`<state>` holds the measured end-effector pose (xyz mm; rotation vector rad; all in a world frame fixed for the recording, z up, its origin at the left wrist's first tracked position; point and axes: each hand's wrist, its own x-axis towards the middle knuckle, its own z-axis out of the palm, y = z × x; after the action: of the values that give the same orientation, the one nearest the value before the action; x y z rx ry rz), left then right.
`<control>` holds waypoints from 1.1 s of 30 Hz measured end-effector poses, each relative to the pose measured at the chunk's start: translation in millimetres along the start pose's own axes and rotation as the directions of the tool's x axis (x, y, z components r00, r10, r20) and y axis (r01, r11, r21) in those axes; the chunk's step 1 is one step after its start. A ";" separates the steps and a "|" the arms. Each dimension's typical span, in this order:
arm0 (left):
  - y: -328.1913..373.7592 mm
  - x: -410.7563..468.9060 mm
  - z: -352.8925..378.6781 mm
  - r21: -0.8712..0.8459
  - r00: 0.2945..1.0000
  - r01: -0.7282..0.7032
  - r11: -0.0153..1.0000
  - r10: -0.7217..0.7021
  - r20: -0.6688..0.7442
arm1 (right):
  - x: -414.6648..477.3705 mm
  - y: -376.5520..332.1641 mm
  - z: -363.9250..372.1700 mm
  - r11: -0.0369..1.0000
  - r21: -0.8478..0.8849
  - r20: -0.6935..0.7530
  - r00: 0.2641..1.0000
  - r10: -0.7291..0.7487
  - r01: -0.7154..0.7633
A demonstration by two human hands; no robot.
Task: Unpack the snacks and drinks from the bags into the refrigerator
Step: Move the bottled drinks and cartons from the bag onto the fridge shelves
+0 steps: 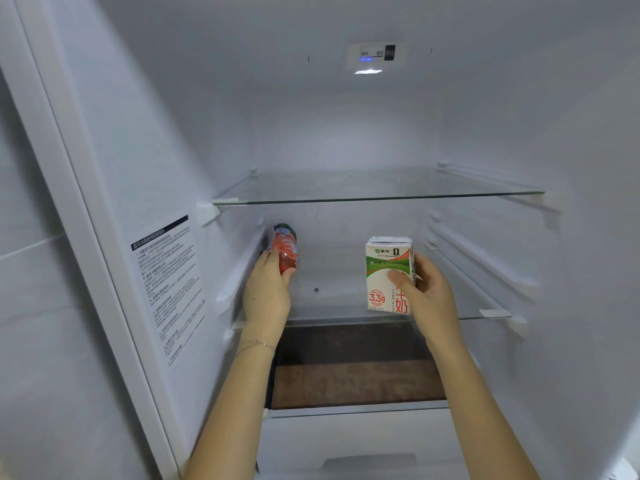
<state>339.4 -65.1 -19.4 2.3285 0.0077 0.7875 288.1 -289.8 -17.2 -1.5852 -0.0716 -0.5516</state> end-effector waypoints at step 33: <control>18.7 -4.4 11.7 0.319 0.929 -0.338 0.886 0.367 -0.036 | 25.1 0.0 -3.1 0.910 -0.414 -0.035 0.998 -0.045 0.026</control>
<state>338.4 -87.4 -17.5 2.6241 -0.2800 1.1494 309.2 -299.7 -7.6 -1.9878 0.0543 -0.6603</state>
